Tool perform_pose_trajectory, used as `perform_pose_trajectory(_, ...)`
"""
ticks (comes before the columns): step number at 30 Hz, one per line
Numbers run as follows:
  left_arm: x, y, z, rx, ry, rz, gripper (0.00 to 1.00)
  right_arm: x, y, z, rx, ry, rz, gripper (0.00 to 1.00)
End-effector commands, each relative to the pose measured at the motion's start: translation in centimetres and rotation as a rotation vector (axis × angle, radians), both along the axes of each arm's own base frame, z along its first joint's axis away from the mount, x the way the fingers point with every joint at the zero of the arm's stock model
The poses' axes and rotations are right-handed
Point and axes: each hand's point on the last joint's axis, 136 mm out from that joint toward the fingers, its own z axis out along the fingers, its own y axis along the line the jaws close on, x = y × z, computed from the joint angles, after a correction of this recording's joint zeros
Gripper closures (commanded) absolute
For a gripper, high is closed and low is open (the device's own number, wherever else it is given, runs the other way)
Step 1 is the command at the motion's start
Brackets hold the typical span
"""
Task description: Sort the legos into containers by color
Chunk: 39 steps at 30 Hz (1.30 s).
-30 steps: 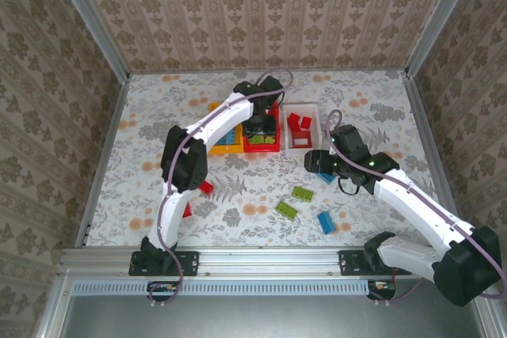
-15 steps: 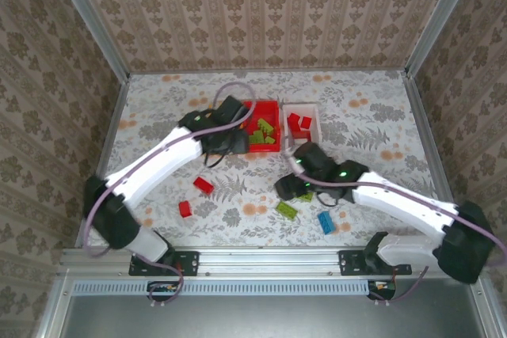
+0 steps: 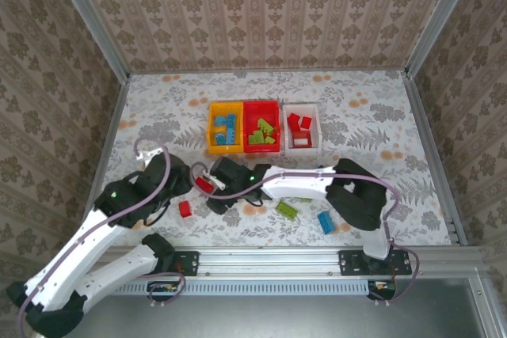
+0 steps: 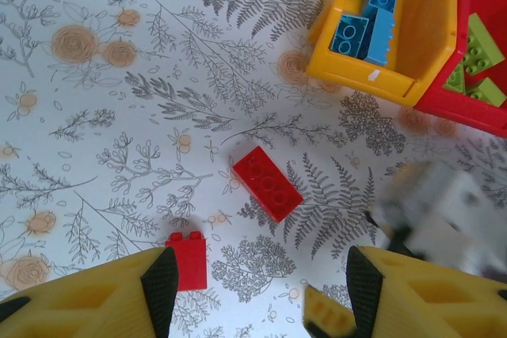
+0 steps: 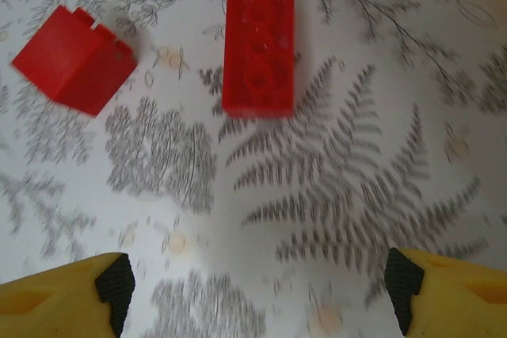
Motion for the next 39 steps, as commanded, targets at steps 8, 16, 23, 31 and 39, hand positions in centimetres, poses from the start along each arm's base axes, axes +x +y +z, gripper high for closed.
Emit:
perform_pose_trajectory(8,-2.7,2.7,-0.3,-0.051,0.001,0.059,0.4,3.0,3.5,-3.8,-0.096,0.0,-0.04,0.23)
perform_pose_trajectory(16,-3.3,2.5,0.3,-0.086,-0.016,0.019,0.41,3.4,3.9,-6.1,-0.152,0.02,-0.06,0.54)
perform_pose_trajectory(23,-1.8,-2.3,1.1,-0.174,-0.053,-0.173,0.41,5.1,1.4,1.9,-0.028,-0.095,-0.138,0.81)
perform_pose_trajectory(31,2.6,-12.2,2.1,-0.17,-0.065,-0.442,0.41,9.4,-13.9,10.8,0.116,-0.095,-0.484,0.79)
perform_pose_trajectory(39,6.1,-21.3,0.8,-0.111,-0.017,-0.664,0.4,17.0,-23.8,9.9,0.146,0.053,-0.768,0.78)
